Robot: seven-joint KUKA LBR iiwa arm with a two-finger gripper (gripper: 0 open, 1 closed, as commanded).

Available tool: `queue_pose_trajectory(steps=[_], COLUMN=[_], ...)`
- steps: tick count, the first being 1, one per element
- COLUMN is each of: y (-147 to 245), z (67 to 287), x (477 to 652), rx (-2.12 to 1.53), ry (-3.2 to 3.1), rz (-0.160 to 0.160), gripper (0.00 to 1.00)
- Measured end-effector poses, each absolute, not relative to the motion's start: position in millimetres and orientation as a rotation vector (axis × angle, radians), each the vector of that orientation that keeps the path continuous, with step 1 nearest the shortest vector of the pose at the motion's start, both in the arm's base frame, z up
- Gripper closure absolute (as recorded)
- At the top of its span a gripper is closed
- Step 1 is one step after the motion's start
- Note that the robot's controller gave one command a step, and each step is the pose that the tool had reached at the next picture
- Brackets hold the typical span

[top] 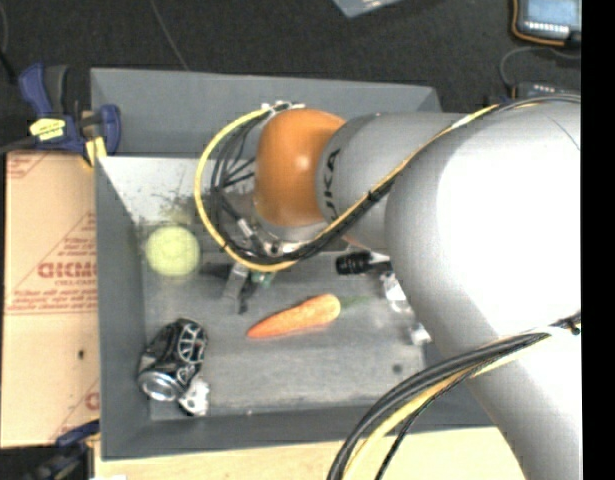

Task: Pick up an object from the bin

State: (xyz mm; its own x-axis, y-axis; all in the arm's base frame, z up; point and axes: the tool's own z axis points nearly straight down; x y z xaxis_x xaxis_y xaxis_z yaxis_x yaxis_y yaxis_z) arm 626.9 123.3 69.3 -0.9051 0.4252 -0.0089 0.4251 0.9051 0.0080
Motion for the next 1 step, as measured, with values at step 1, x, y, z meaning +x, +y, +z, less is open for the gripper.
queue_pose_trajectory(steps=[1], y=[122.5], z=[78.0], x=[625.5], rx=[0.665], ry=[3.064], rz=[0.005], gripper=[1.0])
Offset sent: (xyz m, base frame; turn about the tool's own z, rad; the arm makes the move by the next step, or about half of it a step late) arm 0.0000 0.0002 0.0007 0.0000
